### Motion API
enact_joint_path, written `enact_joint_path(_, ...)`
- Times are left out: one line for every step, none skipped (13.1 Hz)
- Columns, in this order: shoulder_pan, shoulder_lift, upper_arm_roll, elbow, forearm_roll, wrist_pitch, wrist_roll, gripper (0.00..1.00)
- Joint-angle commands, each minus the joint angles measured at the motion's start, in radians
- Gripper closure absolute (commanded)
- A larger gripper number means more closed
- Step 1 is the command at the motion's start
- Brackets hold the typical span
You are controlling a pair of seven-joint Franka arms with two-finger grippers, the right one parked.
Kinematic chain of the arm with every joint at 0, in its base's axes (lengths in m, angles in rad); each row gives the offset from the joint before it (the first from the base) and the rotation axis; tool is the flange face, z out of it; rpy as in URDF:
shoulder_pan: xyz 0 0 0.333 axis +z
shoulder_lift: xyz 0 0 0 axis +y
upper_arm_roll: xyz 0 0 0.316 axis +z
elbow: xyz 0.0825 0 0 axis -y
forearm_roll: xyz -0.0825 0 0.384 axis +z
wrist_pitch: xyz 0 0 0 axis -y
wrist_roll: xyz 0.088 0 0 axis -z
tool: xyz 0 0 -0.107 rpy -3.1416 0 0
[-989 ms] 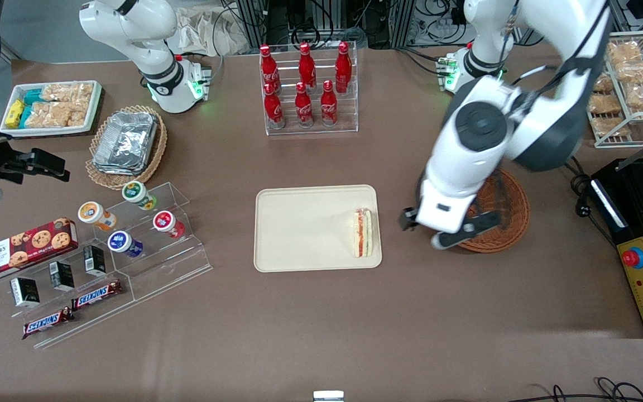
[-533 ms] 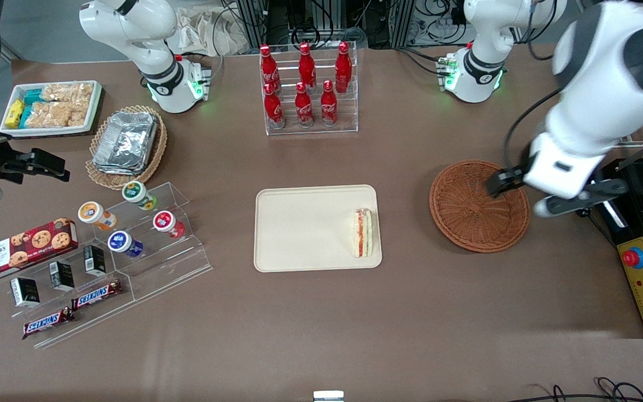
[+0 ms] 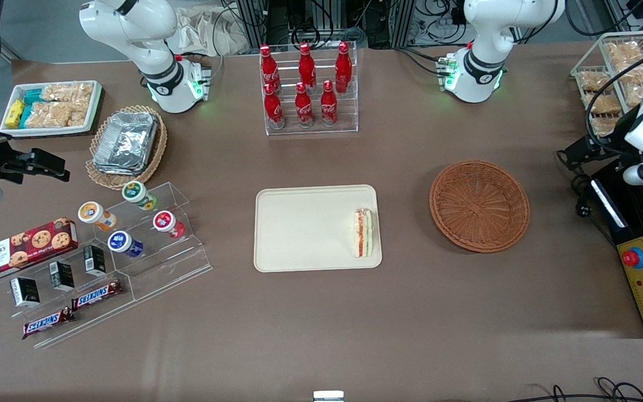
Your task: Place sandwich from basket to tray
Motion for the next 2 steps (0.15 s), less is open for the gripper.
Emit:
enact_joint_path(0.005, 0.034, -0.035, 0.037, -0.001, -0.014, 0.013, 0.00)
enact_joint_path(0.006, 0.034, -0.035, 0.032, -0.007, -0.014, 0.016, 0.00)
